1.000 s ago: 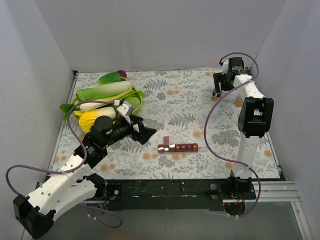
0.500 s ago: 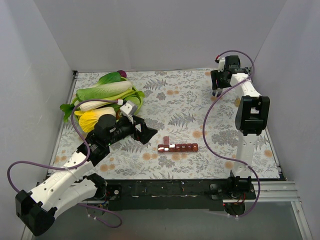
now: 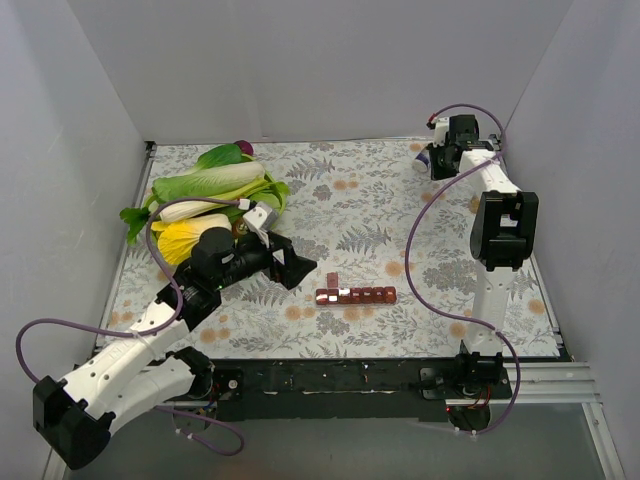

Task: Sort the pills into containers

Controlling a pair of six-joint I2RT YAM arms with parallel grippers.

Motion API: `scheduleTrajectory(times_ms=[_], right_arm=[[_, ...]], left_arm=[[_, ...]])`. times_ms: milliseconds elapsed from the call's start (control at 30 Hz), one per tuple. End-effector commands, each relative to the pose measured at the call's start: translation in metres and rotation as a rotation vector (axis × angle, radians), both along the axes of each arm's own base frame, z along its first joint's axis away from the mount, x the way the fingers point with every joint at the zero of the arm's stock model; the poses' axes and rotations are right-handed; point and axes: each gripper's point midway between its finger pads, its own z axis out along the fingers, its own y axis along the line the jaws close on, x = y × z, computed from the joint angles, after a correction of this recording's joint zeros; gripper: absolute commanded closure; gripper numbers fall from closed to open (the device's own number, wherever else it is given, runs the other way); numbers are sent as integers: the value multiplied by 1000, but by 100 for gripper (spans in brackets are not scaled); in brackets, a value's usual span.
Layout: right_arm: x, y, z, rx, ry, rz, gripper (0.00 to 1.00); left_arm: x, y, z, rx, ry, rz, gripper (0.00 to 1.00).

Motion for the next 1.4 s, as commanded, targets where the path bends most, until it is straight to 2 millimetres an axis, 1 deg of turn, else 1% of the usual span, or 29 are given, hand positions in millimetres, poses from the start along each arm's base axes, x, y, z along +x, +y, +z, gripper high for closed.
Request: scheduleTrajectory(times_ms=[0, 67, 100, 167, 200, 267, 300, 333, 433, 467, 500, 533, 567, 633, 667, 800, 833, 867, 933, 967, 1033, 1067, 1133, 1167, 1233, 1267, 1300, 1333, 1367], right_arm=[[0, 5, 34, 5, -81, 57, 83], [-2, 6, 34, 0, -78, 79, 80], [-2, 5, 33, -7, -76, 82, 76], [-3, 8, 35, 11, -72, 100, 60], [-2, 8, 37, 27, -75, 94, 46], [0, 22, 43, 117, -73, 95, 38], [2, 27, 44, 151, -74, 89, 32], [4, 29, 45, 203, -70, 53, 29], [17, 35, 46, 349, -83, -11, 27], [21, 36, 38, 423, -52, -119, 27], [28, 36, 38, 442, -62, -176, 27], [37, 33, 38, 463, -79, -236, 26], [44, 27, 29, 477, -75, -320, 26], [58, 20, 35, 495, -121, -382, 26], [63, 18, 30, 503, -131, -407, 26], [83, 25, 29, 632, -164, -475, 21], [91, 26, 36, 662, -180, -480, 21], [94, 28, 22, 675, -152, -492, 21], [102, 27, 23, 711, -147, -543, 21], [102, 25, 14, 715, -135, -568, 21], [104, 25, 9, 748, -130, -612, 21], [105, 23, 1, 749, -126, -637, 21], [110, 24, -2, 780, -125, -656, 20], [113, 25, -10, 787, -118, -656, 20], [119, 26, -10, 808, -134, -656, 20], [120, 27, -19, 815, -122, -667, 19], [123, 27, -16, 827, -130, -666, 19], [125, 27, -18, 832, -129, -671, 19], [126, 27, -25, 842, -119, -688, 19]], left_arm=[[-4, -5, -1, -9, 1, -44, 2], [-4, -6, 1, -12, 0, -47, 2], [-4, -6, 0, -13, 3, -48, 2], [-4, -7, 2, -16, 0, -53, 2], [-4, -7, 1, -14, 2, -53, 2], [-4, -8, 2, -16, 2, -54, 2], [-3, -8, 2, -16, 2, -53, 2], [-2, -8, 3, -18, 0, -53, 2], [-1, -9, 6, -20, -2, -49, 2], [0, -9, 5, -18, 4, -46, 2], [1, -10, 8, -19, 0, -46, 2], [2, -10, 8, -17, 2, -43, 2], [4, -10, 7, -11, 9, -35, 2], [7, -10, 8, -6, 14, -25, 2], [8, -11, 7, -7, 20, -22, 2], [14, -12, 6, -2, 32, -1, 2], [16, -12, 4, 3, 39, 2, 2], [17, -13, 5, 5, 44, 4, 2], [20, -13, 6, 7, 46, 14, 2], [20, -13, 8, 7, 45, 17, 2], [22, -12, 9, 10, 41, 26, 2], [23, -12, 9, 11, 39, 29, 2], [25, -12, 11, 14, 31, 32, 2], [27, -13, 10, 19, 34, 35, 2], [29, -14, 12, 20, 31, 36, 2], [29, -13, 12, 23, 34, 39, 2], [31, -14, 10, 28, 40, 41, 2], [32, -15, 11, 29, 37, 42, 2], [32, -15, 11, 29, 37, 42, 2]])
